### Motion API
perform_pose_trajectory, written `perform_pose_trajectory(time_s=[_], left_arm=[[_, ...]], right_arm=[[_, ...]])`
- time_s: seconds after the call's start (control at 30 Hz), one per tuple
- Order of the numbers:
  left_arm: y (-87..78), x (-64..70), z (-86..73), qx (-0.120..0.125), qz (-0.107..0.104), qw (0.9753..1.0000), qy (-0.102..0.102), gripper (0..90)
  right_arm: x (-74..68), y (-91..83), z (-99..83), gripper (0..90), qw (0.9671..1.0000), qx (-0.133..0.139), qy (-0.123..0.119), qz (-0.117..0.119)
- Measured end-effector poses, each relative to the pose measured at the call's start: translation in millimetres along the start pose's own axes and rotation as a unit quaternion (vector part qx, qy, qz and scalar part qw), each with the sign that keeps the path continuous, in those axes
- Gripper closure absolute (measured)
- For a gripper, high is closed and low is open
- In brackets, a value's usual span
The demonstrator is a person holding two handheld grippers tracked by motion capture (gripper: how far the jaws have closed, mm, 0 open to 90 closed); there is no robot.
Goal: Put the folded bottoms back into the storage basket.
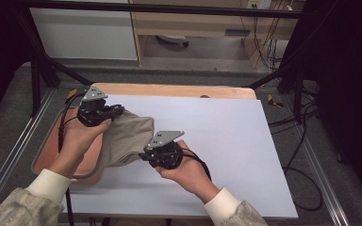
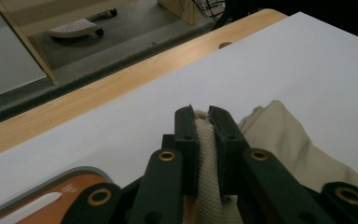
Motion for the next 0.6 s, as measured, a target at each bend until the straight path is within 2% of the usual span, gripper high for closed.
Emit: perform_pose_trajectory(time_s=[0.33, 0.6], left_arm=[[-13.3, -29.1, 7.3, 0.005, 0.016, 0.9998, -0.012, 82.8], [-18.9, -42.2, 6.4, 0.007, 0.023, 0.9995, -0.019, 82.8]], right_arm=[[10.6, 19.1, 25.8, 83.7, 0.9999, 0.009, -0.008, -0.002], [12.3, 32.1, 38.7, 83.7, 0.9998, 0.006, -0.019, -0.002]])
Point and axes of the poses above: each handheld gripper's, and its own axes: y roughly forward along the jaws, z roughly out of its top, x roughly to its right, the point moved 6 cm from there along y, roughly forward along the jaws, and after that the axes turned 13 degrees about -y, right-handed, at the moved point
